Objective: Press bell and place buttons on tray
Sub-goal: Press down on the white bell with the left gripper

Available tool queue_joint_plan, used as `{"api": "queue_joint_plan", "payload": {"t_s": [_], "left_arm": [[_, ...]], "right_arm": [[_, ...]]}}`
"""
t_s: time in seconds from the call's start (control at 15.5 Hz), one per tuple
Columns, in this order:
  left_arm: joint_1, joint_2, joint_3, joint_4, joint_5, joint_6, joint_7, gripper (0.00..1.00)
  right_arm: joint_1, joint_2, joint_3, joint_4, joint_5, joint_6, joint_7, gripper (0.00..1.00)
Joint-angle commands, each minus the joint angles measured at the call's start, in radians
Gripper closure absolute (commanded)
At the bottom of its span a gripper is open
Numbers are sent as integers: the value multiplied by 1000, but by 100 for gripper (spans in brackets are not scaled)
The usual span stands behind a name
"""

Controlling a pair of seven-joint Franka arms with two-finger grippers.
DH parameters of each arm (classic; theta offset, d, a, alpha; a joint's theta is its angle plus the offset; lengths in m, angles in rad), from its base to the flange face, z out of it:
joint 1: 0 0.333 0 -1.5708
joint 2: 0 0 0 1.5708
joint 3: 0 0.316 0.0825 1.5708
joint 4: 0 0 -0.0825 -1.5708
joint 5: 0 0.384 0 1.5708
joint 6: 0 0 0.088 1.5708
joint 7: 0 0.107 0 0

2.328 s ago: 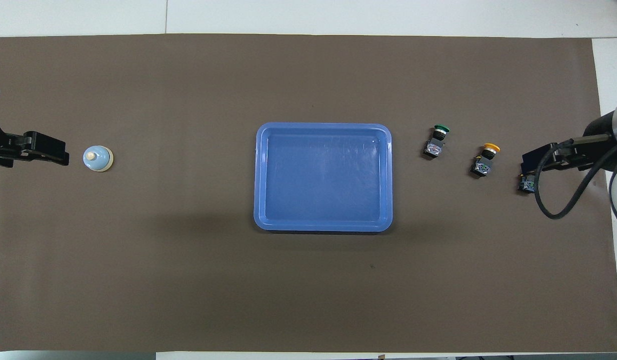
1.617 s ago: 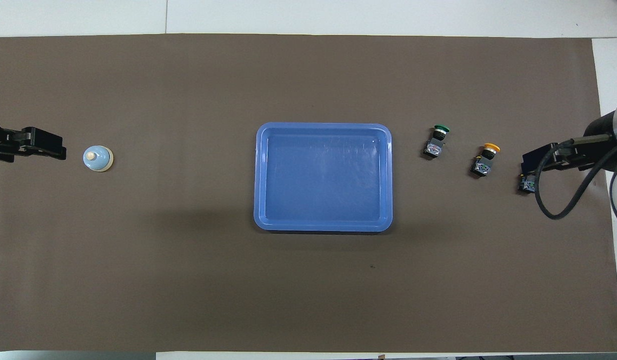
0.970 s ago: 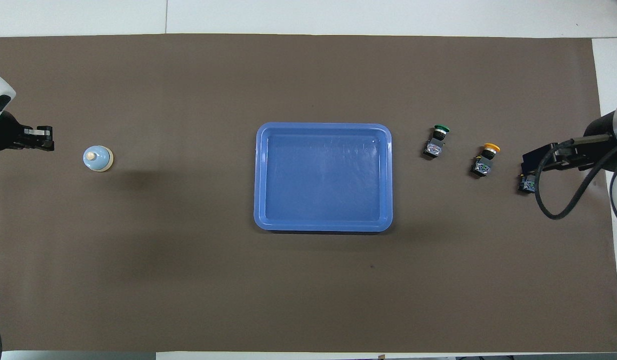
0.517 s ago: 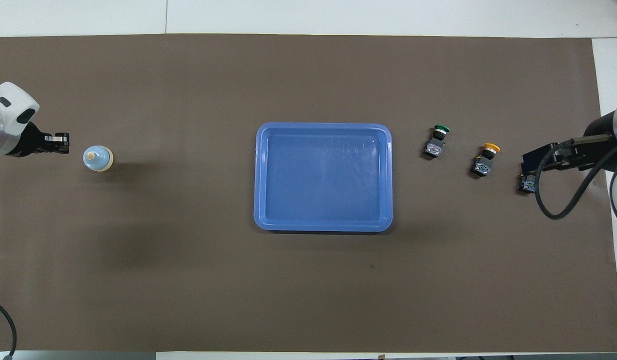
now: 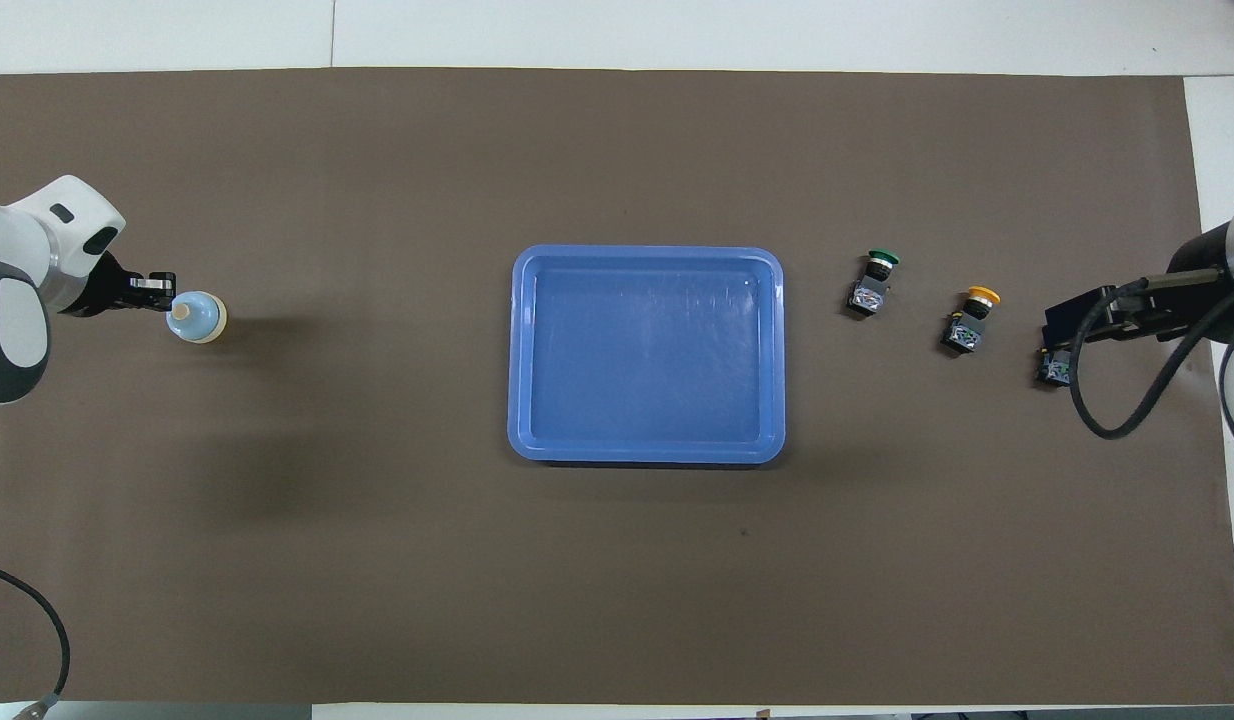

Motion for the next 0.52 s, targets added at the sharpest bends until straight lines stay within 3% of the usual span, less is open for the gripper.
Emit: {"api": "queue_joint_plan", "payload": {"t_s": [0.0,0.13,0.26,0.32,0.39,0.45], "left_arm": [[-10,15,10,-41,1,63,11,100],[-8,16,10,-65,1,90,11,99],[-10,16,10,-4,1,13,11,89],[-21,10,10,43,1,-70,11,76],[-33,-2,11,88,1,-159,6,51],[-41,-31,10,124,1,-236,6,14]], "right_arm": [[-13,-13,7,-7,17,-14,10,0],[-13,-13,7,-7,15,-14,10,0],[-13,-13,7,-7,15,-14,10,0],[-13,-13,9,-6,15,-14,10,0],[-13,-13,7,-7,15,-14,10,0],[-13,-13,7,-6,15,-14,10,0]]}}
